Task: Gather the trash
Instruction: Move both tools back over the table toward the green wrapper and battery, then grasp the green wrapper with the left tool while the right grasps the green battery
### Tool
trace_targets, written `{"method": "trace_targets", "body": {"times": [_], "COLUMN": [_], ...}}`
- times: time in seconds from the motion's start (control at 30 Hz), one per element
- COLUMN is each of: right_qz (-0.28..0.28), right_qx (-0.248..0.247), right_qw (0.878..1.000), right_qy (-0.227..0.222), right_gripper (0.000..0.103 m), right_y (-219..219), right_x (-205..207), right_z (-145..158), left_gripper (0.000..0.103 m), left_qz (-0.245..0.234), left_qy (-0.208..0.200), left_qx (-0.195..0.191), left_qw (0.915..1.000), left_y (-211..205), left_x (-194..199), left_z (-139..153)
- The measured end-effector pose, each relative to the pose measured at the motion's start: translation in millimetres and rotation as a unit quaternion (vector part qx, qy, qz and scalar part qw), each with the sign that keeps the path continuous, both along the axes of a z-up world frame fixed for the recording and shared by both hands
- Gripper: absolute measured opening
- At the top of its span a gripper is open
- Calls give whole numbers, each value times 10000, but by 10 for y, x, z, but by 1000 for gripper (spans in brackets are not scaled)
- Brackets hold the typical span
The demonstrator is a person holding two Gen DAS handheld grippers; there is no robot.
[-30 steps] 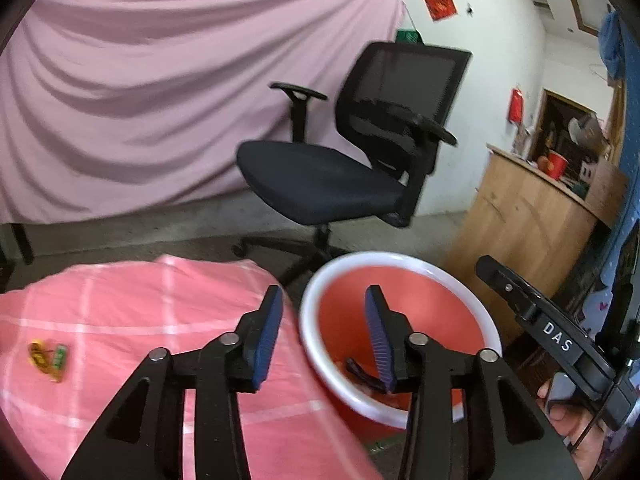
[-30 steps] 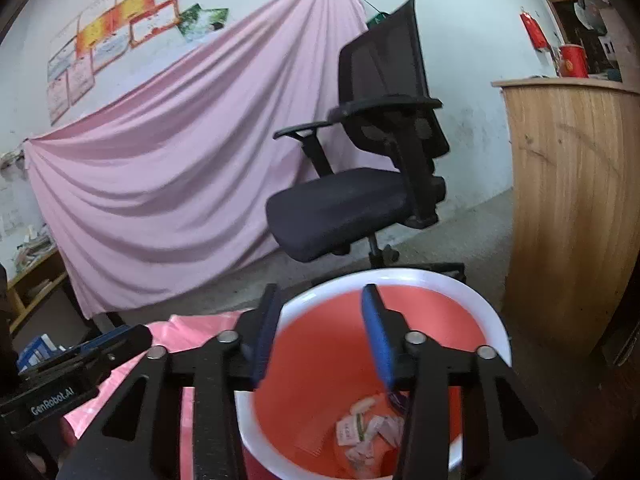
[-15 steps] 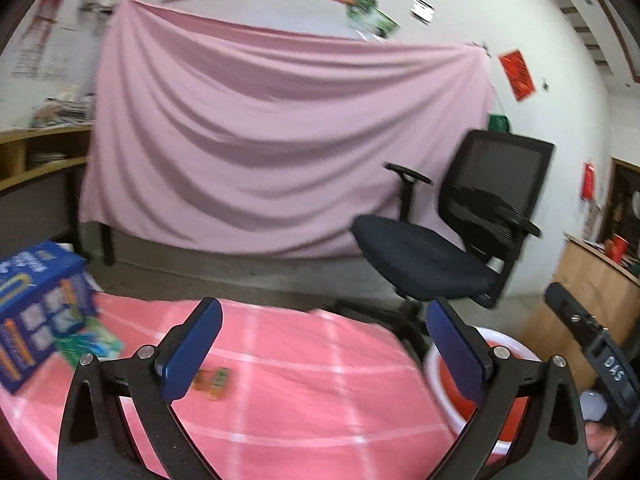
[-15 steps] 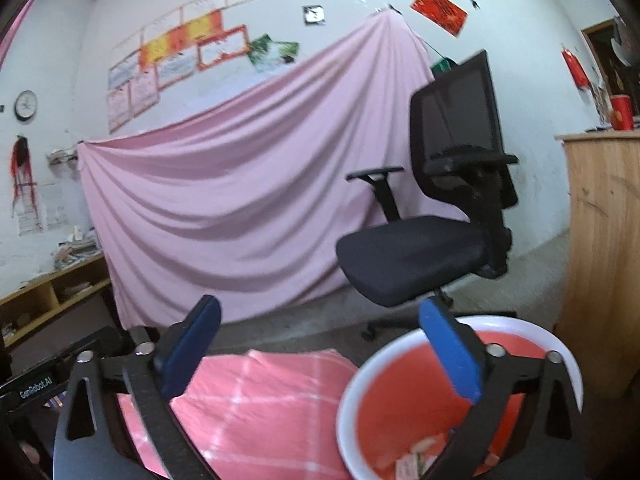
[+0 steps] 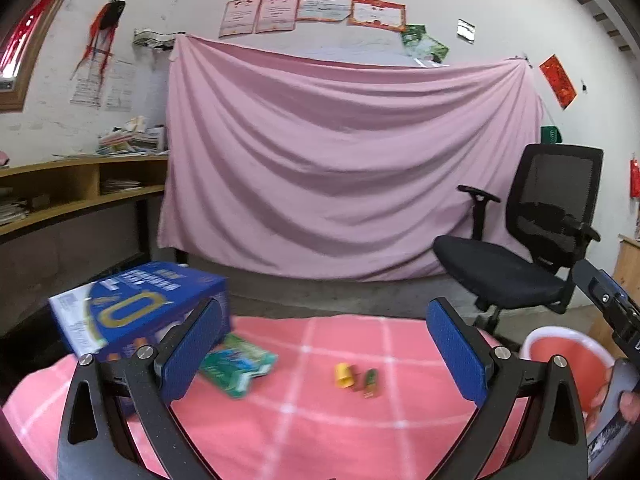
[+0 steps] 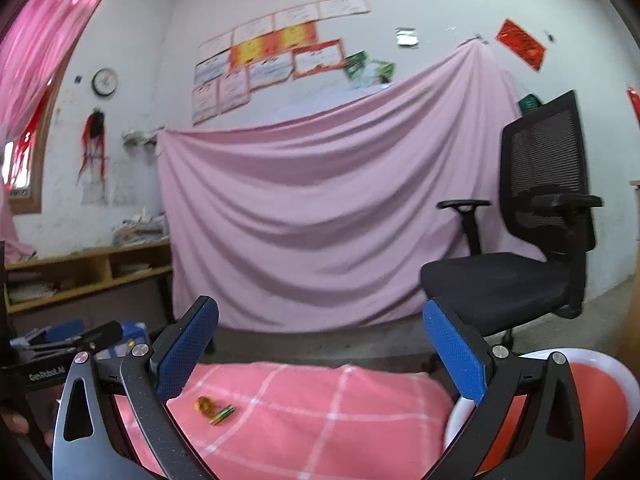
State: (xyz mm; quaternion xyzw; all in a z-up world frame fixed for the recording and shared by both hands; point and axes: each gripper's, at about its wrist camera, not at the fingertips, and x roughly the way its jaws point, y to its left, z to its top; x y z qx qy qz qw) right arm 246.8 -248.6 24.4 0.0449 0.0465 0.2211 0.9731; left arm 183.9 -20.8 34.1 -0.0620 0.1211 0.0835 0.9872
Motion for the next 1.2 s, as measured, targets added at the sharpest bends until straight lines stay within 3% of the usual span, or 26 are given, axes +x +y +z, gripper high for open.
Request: {"method": "trace_targets", "body": {"times": [0.13,0.3,0.53,0.7,0.9,1.07,1.2], "right_qz": [213,407,532,569,718,978,1232], "right_qx": [-321,-610,-1080,-1401,-1661,-1924,-2008], "right_qw": [9992,9969,9886,9765,9579,9405,9259], "right_qy": [116,289,909,1535,2228,2626,2953], "right_gripper": [103,103,103,103,99,88,80], "right_y": [209,384,574,689,831,1048,1239], "right_x": [45,86,269,481,697,797,882], "right_z": [-80,-160,-313,-450,-615,-721,-802], "left_gripper": [100,100,99,76,61,58,58], "left_qz": [166,298,313,254,157,-104,-206], "left_qy": [232,828,1582,2133,2602,2888,2849], "left_qx": [130,159,26,41,326,527,626], "left_qw": [9995,9960,9869,9766,9649,9559,9563], "left_y": [185,331,413,480,550,569,599], "left_x": [-72,8,260,472,659,771,810], "left_z": [-107,-285,-470,-614,-752,-884,-911]}}
